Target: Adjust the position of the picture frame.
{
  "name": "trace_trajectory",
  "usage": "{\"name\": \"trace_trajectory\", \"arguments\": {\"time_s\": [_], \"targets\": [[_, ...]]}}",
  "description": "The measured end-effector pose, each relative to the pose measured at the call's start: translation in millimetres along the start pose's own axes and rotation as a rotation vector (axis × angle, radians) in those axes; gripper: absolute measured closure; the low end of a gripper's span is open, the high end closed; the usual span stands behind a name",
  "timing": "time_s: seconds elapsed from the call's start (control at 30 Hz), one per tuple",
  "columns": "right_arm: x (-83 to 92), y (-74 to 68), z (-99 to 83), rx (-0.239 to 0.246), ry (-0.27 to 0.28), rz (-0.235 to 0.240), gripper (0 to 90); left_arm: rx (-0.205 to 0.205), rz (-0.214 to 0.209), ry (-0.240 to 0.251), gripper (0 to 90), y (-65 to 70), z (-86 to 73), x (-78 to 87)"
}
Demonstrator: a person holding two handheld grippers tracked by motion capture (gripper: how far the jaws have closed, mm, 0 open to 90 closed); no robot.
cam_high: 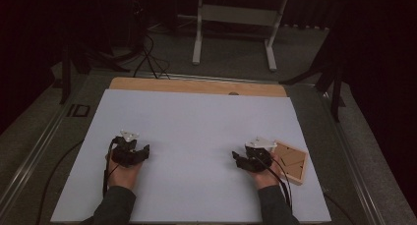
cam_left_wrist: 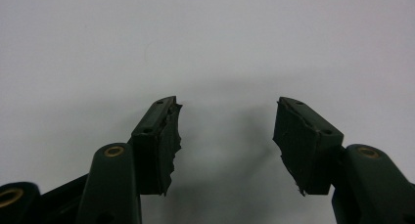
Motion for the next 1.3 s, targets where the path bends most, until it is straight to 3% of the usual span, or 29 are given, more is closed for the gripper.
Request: {"name": "trace_trajectory", "arguments": {"time_s": [0.2, 0.37, 0.43, 0.73, 1.0, 1.3], "targets": [[17.5, 23.2, 8.4, -0.033, 0.062, -0.052, 45.1, 0.034, -0.004, 0.027, 44.3, -5.8, 2.6, 4.9], [22.9, 36.2, 9.9, -0.048, 0.077, -0.082, 45.5, 0.049, -0.001, 0.036, 44.5, -8.6, 3.1, 6.7], [27.7, 48.6, 10.0, -0.064, 0.085, -0.108, 46.9, 0.061, -0.001, 0.051, 44.5, -10.8, 4.6, 8.1], [42.5, 80.6, 12.0, -0.129, 0.105, -0.187, 52.3, 0.065, 0.007, 0.06, 43.9, -11.3, 5.5, 8.8], [47.4, 98.6, 8.3, -0.159, 0.1, -0.218, 63.1, 0.064, 0.009, 0.062, 43.9, -11.7, 5.7, 8.9], [40.3, 109.2, 0.6, -0.148, 0.05, -0.257, 75.3, 0.063, 0.012, 0.061, 43.9, -11.3, 5.6, 8.4]]}}
Point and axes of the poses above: each handheld gripper's, and its own axes: x roughly backward along the jaws, z roughly out of its top, y roughly to its right, the point moved 8 cm from there along -x, roughly forward along the jaws, and after that the axes turned 8 degrees about -z, right-handed, at the moved point
